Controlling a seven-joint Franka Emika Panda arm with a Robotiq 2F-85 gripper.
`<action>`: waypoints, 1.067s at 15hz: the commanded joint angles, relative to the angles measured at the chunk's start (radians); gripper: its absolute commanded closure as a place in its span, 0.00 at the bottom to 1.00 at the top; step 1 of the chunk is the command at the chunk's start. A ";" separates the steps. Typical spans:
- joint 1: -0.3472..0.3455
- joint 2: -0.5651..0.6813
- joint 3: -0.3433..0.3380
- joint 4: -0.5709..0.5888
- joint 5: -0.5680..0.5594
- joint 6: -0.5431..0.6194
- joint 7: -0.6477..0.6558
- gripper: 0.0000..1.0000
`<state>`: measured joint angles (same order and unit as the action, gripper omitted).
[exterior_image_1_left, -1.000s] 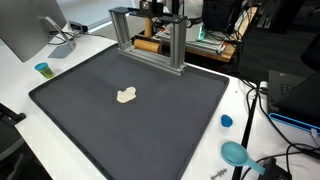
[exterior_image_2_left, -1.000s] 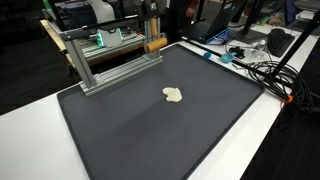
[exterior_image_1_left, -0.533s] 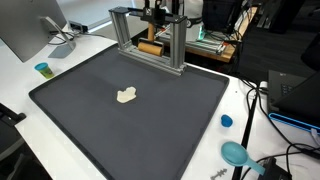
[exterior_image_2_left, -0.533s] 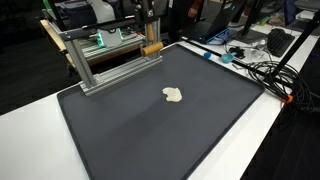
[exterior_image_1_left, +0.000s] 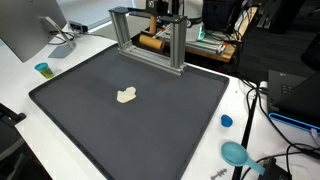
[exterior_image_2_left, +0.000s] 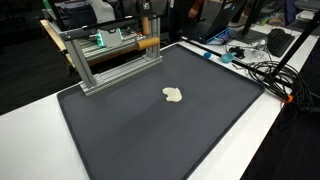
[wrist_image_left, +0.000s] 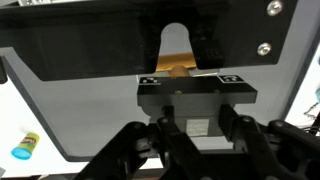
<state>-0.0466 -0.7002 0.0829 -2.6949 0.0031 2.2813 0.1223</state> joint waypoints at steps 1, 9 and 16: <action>0.000 -0.075 0.011 -0.003 -0.026 -0.085 0.031 0.79; 0.020 -0.092 -0.002 -0.014 -0.014 -0.157 0.004 0.79; 0.021 -0.061 -0.029 -0.031 -0.011 -0.156 -0.033 0.79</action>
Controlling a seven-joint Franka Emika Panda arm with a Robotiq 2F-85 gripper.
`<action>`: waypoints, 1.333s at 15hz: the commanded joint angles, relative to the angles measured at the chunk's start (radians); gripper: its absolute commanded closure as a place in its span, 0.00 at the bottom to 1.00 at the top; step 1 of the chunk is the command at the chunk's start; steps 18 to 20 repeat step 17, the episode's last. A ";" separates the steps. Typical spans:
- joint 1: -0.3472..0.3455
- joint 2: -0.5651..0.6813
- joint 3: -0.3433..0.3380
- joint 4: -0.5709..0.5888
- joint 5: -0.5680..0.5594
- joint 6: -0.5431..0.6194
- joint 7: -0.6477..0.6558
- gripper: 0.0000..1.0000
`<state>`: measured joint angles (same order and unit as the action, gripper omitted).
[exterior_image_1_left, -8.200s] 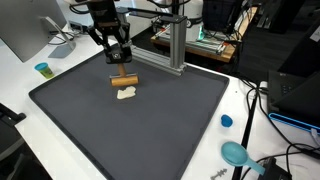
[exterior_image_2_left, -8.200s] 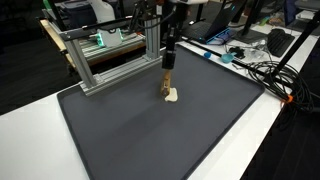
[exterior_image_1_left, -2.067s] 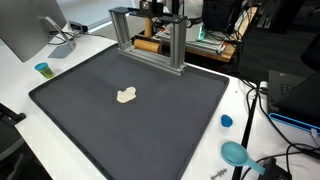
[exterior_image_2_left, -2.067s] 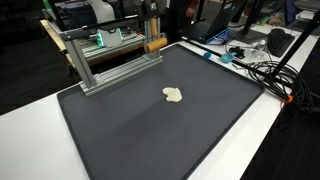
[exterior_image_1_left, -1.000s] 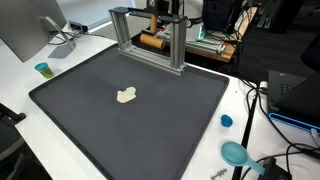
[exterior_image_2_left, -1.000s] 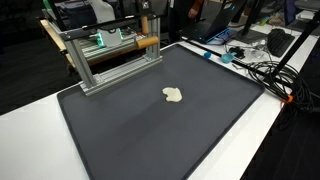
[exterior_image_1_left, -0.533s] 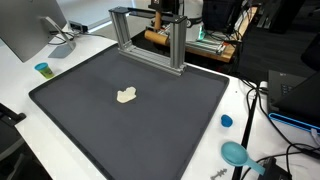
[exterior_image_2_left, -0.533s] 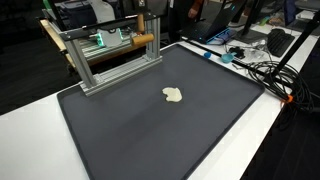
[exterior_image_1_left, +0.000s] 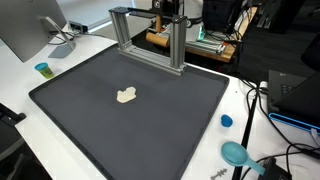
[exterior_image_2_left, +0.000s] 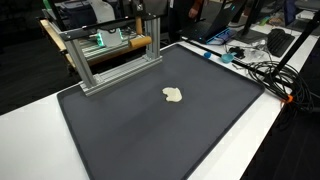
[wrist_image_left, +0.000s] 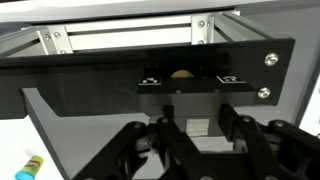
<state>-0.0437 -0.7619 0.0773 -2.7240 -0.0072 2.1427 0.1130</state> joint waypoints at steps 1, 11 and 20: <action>0.021 0.004 -0.028 -0.001 0.002 -0.022 -0.032 0.79; 0.018 -0.033 -0.088 -0.009 0.013 -0.022 -0.074 0.00; 0.010 -0.079 -0.129 -0.011 0.011 0.021 -0.114 0.00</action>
